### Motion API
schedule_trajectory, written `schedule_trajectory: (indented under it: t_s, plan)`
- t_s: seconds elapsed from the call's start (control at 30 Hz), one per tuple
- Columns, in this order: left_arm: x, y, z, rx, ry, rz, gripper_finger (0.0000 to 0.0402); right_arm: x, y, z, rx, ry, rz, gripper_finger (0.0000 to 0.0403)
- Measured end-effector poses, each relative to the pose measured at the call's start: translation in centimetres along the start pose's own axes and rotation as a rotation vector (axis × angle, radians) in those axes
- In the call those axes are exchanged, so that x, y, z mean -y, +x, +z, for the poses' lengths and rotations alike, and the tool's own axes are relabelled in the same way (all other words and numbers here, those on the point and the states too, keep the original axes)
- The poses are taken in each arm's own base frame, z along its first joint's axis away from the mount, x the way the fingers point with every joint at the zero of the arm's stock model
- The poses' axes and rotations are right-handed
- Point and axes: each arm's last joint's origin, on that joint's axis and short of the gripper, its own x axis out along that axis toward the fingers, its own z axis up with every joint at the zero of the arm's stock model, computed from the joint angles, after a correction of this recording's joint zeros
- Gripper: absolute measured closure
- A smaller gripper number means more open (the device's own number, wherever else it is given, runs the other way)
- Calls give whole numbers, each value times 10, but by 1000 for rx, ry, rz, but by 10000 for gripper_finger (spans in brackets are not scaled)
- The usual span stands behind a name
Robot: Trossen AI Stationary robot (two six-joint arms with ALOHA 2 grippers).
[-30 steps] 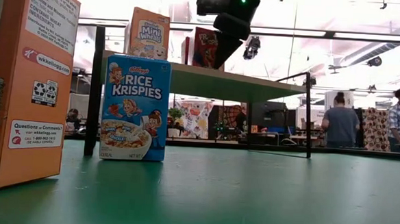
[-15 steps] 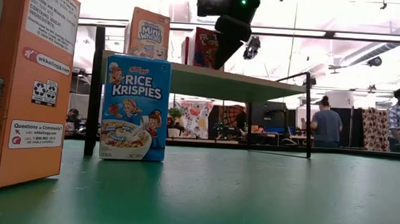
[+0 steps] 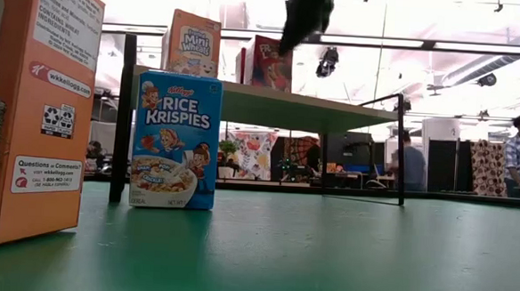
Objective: Stack cereal on shelf
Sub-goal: Put the right blue cereal box on the shelf
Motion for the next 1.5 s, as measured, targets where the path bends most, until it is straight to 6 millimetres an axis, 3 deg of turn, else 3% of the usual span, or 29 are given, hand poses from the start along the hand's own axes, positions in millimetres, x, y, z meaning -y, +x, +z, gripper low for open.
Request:
schedule_trajectory:
  t_s: [0.17, 0.3, 0.43, 0.7, 0.87, 1.13, 1.5]
  plan:
    - [0, 0, 0, 3, -9, 1, 402, -27, -30, 8, 5, 200, 346, 394]
    - [0, 0, 1, 5, -17, 2, 402, -58, -43, 2, -68, 259, 505, 394]
    - [0, 1, 0, 2, -24, 0, 402, -89, -46, -16, -192, 299, 515, 394]
    - [0, 2, 0, 0, -37, 0, 402, -138, -50, -76, -525, 265, 378, 394]
    - [1, 3, -1, -6, -32, -3, 402, -159, -58, -99, -538, 249, 311, 394]
    - [1, 3, -1, -8, -34, -4, 402, -160, -78, -124, -420, 318, 193, 394]
    - [2, 5, -2, -17, -67, -7, 402, -116, -100, -171, -611, 916, 34, 394]
